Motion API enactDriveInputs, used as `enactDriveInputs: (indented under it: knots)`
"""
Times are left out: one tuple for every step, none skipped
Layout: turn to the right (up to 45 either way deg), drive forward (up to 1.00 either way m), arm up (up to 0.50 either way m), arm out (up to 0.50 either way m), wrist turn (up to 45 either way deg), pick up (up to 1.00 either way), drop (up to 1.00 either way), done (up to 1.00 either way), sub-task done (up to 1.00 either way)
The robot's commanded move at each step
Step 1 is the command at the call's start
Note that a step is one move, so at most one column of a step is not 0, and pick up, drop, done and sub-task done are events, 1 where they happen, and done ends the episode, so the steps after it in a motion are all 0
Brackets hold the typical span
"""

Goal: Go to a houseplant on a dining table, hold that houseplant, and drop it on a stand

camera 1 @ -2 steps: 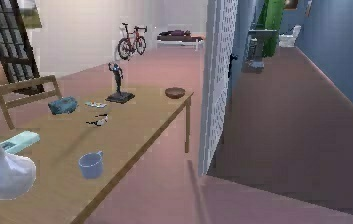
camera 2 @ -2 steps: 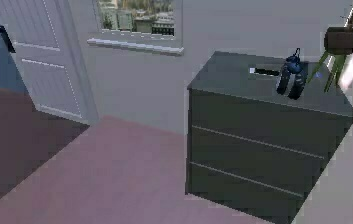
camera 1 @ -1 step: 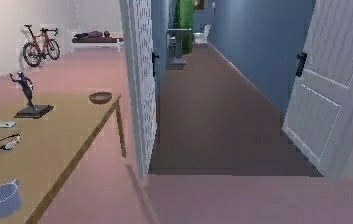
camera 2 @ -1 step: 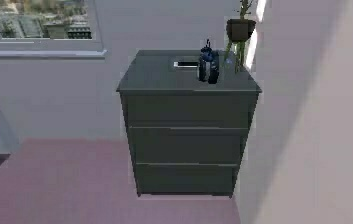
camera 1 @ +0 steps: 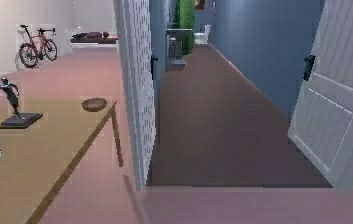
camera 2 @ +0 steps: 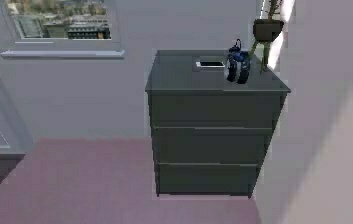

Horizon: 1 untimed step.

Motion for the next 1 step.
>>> enactDriveInputs:
  knots:
    - [-45.0, 0.0, 0.0, 0.0, 0.0, 0.0, 0.0, 0.0, 0.0]
